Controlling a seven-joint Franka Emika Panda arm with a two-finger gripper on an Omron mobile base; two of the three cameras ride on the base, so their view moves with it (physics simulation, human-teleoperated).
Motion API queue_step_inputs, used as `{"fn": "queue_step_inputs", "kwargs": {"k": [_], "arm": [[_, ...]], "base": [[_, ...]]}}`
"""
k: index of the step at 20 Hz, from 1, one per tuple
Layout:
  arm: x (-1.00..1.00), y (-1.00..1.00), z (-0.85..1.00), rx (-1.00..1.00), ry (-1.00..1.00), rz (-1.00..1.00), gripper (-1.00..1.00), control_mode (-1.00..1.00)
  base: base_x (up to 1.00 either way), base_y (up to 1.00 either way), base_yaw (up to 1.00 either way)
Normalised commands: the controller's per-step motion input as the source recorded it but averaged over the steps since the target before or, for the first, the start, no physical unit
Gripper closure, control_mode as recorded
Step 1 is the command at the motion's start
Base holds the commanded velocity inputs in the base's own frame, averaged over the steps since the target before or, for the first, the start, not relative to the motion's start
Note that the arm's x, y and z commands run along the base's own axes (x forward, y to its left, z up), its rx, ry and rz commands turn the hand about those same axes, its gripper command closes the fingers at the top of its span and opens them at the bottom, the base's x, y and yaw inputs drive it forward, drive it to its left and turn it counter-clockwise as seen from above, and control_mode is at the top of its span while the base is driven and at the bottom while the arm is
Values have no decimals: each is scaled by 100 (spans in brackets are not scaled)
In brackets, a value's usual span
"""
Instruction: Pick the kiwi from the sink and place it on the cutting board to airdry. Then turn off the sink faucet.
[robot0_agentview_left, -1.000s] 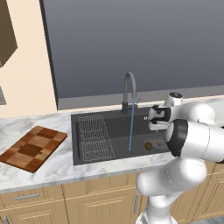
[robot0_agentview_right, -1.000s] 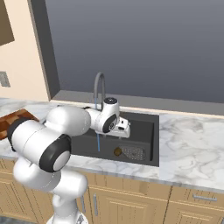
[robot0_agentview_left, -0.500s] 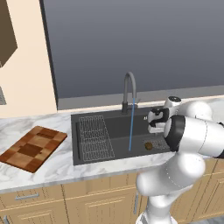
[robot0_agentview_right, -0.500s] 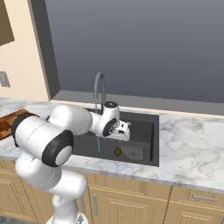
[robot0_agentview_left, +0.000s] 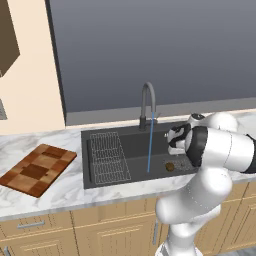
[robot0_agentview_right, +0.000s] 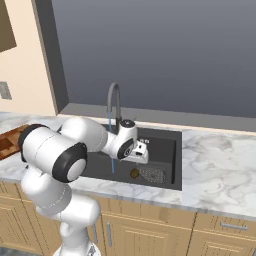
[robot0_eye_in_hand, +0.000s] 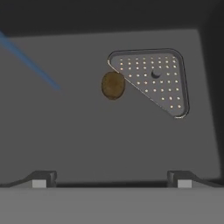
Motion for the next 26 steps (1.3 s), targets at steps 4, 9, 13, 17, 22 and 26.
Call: {"fn": "queue_step_inputs", "kwargs": {"k": [4,9,13,17,22,26], "arm": [[10,0,-18,0,0,0,-100,-100],[13,0,-19,0,0,0,-100,-100],[16,0,-16,0,0,0,-100,-100],[8,0,-12,0,0,0,-100,-100],[9,0,-12,0,0,0,-100,-100],[9,0,-14,0,-1,0,-100,-100]], "base": [[0,0,0],[0,0,0],[0,0,0],[0,0,0],[0,0,0],[0,0,0]]}}
